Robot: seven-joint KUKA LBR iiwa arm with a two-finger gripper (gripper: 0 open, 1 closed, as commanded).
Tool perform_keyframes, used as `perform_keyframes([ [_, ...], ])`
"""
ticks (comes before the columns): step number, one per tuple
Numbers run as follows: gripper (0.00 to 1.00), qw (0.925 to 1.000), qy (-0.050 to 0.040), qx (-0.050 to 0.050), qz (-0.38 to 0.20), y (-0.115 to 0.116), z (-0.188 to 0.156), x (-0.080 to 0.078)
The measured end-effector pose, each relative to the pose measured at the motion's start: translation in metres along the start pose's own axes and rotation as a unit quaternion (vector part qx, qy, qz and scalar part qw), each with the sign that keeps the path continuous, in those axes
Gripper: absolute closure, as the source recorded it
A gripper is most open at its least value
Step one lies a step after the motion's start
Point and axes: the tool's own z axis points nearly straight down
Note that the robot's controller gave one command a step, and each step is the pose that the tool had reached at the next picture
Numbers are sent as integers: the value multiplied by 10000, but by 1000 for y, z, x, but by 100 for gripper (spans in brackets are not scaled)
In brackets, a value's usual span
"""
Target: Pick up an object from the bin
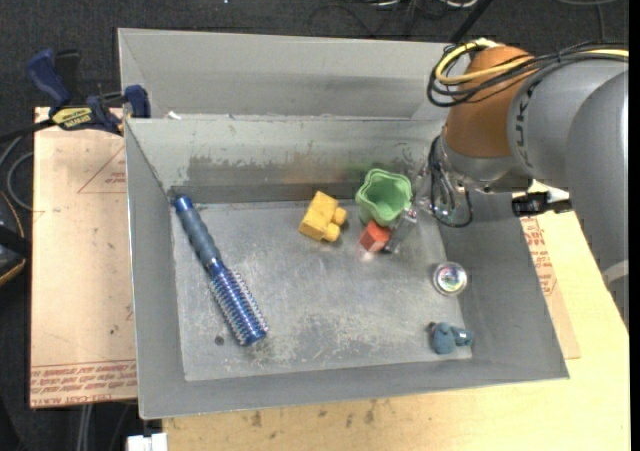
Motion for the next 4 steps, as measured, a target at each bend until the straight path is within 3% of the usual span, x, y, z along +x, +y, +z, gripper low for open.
perform_keyframes([
  [1,0,9980,37,-17,-638,72,-9,60],
  [2,0,9928,-77,-38,-1191,114,-4,118],
  [3,0,9982,-12,-42,-597,158,-112,120],
  [4,0,9971,57,19,-756,150,-17,96],
])
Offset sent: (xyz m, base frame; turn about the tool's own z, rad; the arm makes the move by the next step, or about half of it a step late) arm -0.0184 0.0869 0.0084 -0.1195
